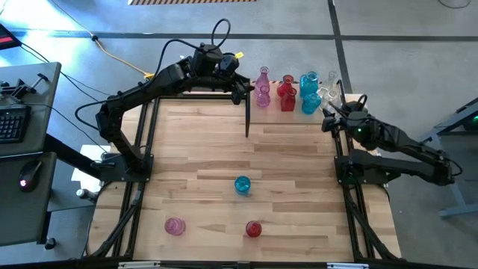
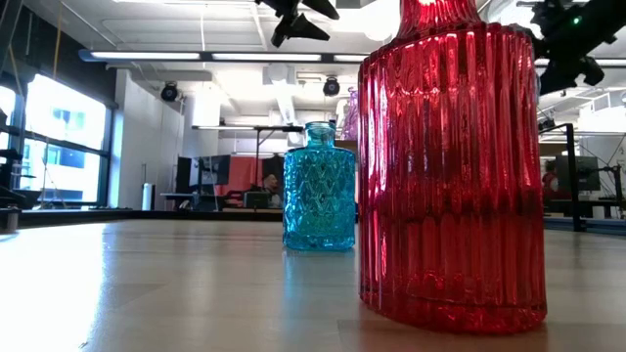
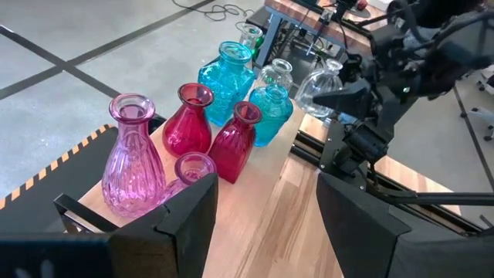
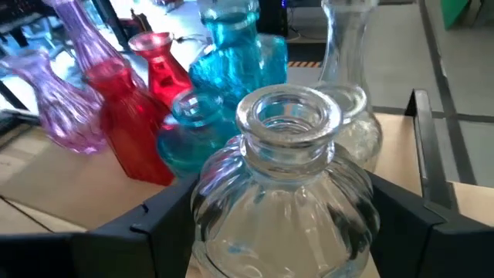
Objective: Sort vases onto shelf
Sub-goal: Put the transparent vase on the shelf aligned with the transparent vases
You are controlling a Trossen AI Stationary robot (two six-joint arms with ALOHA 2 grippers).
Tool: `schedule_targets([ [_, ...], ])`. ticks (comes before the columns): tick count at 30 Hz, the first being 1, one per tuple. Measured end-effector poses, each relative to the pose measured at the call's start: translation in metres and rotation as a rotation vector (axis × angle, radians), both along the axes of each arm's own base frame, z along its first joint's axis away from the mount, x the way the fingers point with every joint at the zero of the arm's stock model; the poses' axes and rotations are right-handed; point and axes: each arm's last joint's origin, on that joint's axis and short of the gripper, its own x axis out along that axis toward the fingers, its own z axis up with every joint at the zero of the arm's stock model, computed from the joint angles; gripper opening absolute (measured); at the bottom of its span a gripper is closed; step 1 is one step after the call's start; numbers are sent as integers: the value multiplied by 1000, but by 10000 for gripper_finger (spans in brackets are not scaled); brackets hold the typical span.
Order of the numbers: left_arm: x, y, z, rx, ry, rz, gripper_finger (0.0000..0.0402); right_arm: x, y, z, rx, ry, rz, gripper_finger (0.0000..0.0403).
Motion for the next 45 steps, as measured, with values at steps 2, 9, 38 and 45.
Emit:
schedule_targets([
  [2, 0, 0, 0, 0, 0, 0, 211, 1, -1, -5, -3, 20, -16, 273],
  [9, 0, 0, 0, 1, 0, 2, 211, 3, -3, -20, -9, 48, -62, 273],
  [38, 0, 0, 0, 3, 1, 7, 211, 20, -5, -46, -39, 129, -187, 273],
  [45, 0, 0, 0, 3, 1, 6, 211, 23, -6, -48, -38, 128, -220, 273],
])
